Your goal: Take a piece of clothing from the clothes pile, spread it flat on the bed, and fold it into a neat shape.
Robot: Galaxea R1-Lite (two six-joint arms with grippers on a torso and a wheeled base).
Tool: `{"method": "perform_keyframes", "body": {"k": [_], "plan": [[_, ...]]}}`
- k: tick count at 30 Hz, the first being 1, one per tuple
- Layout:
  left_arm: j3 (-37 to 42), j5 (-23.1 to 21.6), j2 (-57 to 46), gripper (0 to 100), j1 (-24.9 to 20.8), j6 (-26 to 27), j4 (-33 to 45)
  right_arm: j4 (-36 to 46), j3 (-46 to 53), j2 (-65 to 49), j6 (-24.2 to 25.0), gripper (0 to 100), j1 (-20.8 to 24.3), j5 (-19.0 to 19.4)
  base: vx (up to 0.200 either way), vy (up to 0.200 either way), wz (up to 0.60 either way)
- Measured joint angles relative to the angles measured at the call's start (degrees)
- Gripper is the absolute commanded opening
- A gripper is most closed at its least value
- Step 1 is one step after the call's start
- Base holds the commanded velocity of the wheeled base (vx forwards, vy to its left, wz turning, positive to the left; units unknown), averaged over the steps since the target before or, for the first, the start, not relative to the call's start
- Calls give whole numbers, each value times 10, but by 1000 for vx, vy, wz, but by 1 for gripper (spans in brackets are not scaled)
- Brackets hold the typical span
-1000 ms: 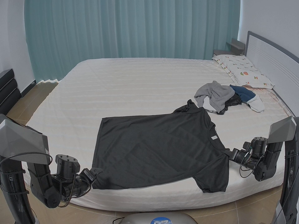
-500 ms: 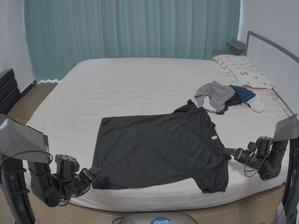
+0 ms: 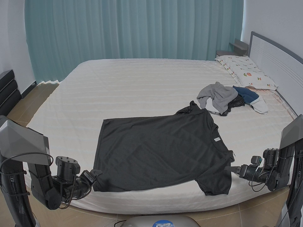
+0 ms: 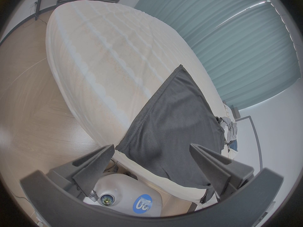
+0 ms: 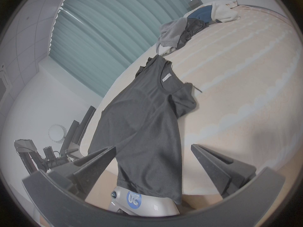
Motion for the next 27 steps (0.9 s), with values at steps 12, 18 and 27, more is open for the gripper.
{"method": "perform_keyframes", "body": {"k": [12, 18, 27], "plan": [[-1, 0, 0, 100, -1, 0, 0, -1, -11, 23, -2, 100, 23, -1, 0, 0, 0], [-1, 0, 0, 100, -1, 0, 0, 0, -18, 28, -2, 0, 37, -2, 0, 0, 0], [-2, 1, 1, 100, -1, 2, 0, 0, -10, 30, -5, 0, 26, -7, 0, 0, 0]]}}
